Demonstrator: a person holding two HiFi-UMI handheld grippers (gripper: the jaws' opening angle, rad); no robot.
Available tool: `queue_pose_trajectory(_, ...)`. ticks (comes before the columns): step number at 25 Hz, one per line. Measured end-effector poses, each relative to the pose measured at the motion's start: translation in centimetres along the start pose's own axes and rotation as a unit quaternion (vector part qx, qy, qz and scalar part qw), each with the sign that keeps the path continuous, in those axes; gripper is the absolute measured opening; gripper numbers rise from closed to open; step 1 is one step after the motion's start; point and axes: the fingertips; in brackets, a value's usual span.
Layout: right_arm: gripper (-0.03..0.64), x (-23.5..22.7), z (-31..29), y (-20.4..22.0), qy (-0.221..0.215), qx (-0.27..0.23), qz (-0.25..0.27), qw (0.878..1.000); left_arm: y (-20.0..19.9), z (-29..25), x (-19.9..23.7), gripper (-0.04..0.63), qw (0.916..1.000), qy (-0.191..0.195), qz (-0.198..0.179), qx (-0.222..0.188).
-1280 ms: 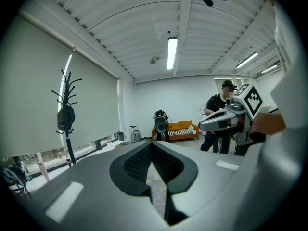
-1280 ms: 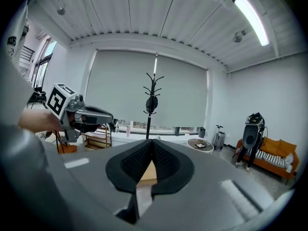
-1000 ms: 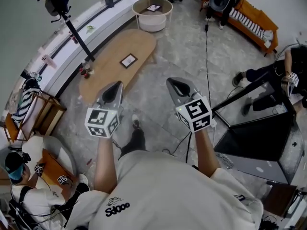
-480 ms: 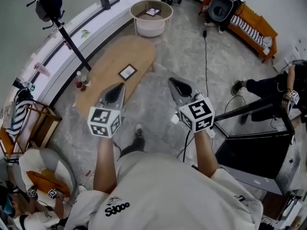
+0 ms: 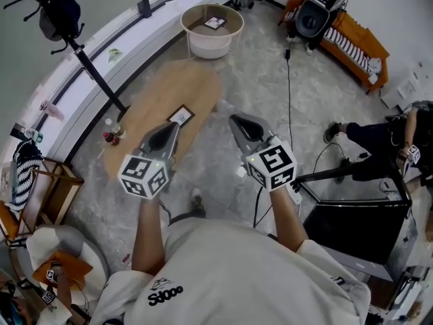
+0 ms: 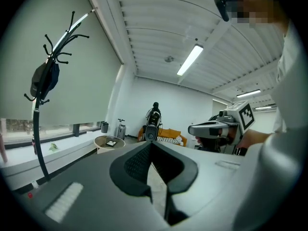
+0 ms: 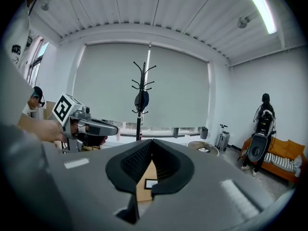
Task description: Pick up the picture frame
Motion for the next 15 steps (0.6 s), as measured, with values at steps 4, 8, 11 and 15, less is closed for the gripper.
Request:
queue_pose_trajectory(4, 0.003, -0.4, -2.8, -0.3, 0.003, 0.012, 0.013, 1.0, -0.2, -1.4, 2.6, 0.011, 0.9998, 0.001, -0.017, 0.008)
queue_pose_trajectory(8, 0.003, -0.9, -5.5, -0.9, 0.008, 0.018, 0.015, 1.0, -0.4, -2.5, 5.0, 0.011, 0.9994, 0.001, -0.034, 0.01)
queue_pose_trajectory(11, 0.003, -1.0, -7.4, -1.2, 0.009, 0.024, 0.024, 0.999, -0.5, -2.9, 6.4, 0.011, 0.9991, -0.001, -0.041, 0.01)
queue_pose_trajectory(15, 0.003, -0.7, -9.5, -1.2, 0.006, 0.031, 0.027, 0.999, 0.4, -3.0, 8.6, 0.011, 0.9992, -0.007, -0.033, 0.019)
Point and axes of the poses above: the fingertips, and each gripper's own axes: z backward along the fingers, x to its left, y out of its underside, and after that the axes turned 12 degrees about y, right-handed
